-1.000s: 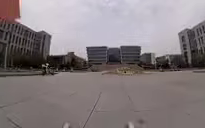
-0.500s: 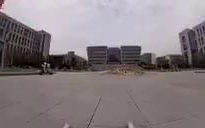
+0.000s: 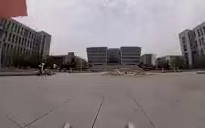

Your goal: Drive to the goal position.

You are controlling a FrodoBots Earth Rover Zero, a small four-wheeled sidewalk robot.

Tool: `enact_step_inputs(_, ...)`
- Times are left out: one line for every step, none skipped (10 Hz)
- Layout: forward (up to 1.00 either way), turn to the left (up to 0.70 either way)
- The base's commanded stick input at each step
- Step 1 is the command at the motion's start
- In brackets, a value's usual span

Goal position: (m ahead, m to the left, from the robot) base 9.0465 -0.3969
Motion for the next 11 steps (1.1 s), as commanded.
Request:
enact_step_inputs(0.85,0.00)
enact_step_inputs(0.85,0.00)
enact_step_inputs(0.85,0.00)
enact_step_inputs(0.85,0.00)
enact_step_inputs(0.85,0.00)
enact_step_inputs(0.85,0.00)
enact_step_inputs(0.85,0.00)
enact_step_inputs(0.85,0.00)
enact_step_inputs(0.85,0.00)
enact_step_inputs(0.85,0.00)
enact_step_inputs(0.85,0.00)
